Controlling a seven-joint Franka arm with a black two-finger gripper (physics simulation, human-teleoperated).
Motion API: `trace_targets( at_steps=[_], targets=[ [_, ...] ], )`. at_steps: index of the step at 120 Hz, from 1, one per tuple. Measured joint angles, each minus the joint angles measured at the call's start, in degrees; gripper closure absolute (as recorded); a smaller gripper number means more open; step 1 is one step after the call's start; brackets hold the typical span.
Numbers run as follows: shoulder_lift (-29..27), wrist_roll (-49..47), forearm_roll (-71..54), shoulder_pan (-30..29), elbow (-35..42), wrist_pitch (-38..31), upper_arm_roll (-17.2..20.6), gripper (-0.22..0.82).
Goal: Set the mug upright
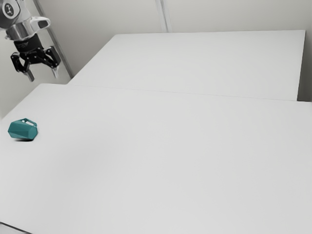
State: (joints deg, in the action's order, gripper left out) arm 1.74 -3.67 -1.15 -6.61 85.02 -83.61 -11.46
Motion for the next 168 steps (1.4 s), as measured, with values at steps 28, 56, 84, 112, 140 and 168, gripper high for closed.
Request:
trace_targets(
  at_steps=[28, 56, 84, 112, 140, 168],
  targets=[
    [1.1, 6.3, 0.8, -11.2, -0.1, -0.3, -2.3, 0.01],
    [4.6, 16.3, 5.2, -23.8, -0.1, -1.5, -2.3, 0.01],
    [13.8, 29.6, 11.7, -33.0, -5.1, -6.3, -1.9, 0.01],
    [22.2, 42.6, 18.7, -41.3, -14.7, -8.0, -1.8, 0.02],
    [28.8, 54.2, 27.4, -46.8, -20.1, -9.1, -2.3, 0.02],
    [35.1, 64.4, 37.6, -49.5, -22.3, -9.7, -2.6, 0.02]
  ],
)
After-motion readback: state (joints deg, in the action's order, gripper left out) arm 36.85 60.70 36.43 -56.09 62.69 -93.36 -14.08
